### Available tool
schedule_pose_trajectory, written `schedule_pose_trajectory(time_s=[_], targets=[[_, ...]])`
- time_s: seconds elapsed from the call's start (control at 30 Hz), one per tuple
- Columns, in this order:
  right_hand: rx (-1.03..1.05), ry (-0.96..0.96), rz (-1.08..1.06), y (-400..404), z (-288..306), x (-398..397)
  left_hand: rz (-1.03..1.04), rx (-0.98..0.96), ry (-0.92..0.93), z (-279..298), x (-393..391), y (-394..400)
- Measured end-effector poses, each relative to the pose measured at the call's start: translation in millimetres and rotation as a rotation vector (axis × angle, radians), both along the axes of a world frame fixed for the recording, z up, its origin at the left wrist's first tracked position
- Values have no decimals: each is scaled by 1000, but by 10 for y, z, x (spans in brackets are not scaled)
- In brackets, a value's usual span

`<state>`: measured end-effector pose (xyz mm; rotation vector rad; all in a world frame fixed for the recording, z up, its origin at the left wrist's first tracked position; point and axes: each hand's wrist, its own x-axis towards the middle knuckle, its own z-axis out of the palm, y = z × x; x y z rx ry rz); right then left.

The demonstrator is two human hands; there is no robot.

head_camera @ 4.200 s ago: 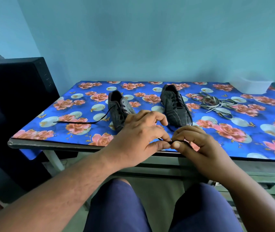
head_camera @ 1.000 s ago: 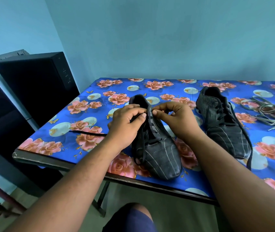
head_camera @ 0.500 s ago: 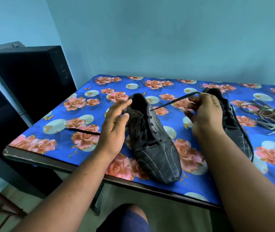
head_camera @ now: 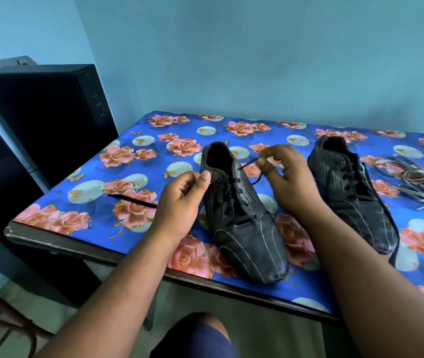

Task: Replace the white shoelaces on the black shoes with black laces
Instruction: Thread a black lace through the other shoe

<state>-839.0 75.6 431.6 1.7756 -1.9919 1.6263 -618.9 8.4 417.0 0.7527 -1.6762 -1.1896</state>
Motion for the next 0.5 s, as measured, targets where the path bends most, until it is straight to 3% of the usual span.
schedule_pose_trajectory(time_s=[0.13,0.27,0.37,0.5], targets=[[-63,-276,-300,0,35,-236,-21,7,-5,-12,-8,-18],[59,-234,-444,-49,-46,-206,24,-14,-74,-58,-11,-61],[136,-76,-410,-45,-72,-71,73,-32,-87,-51,-8,-63],[75,134,-75,23,-32,50,89,-71,-111,-10,-12,-17]])
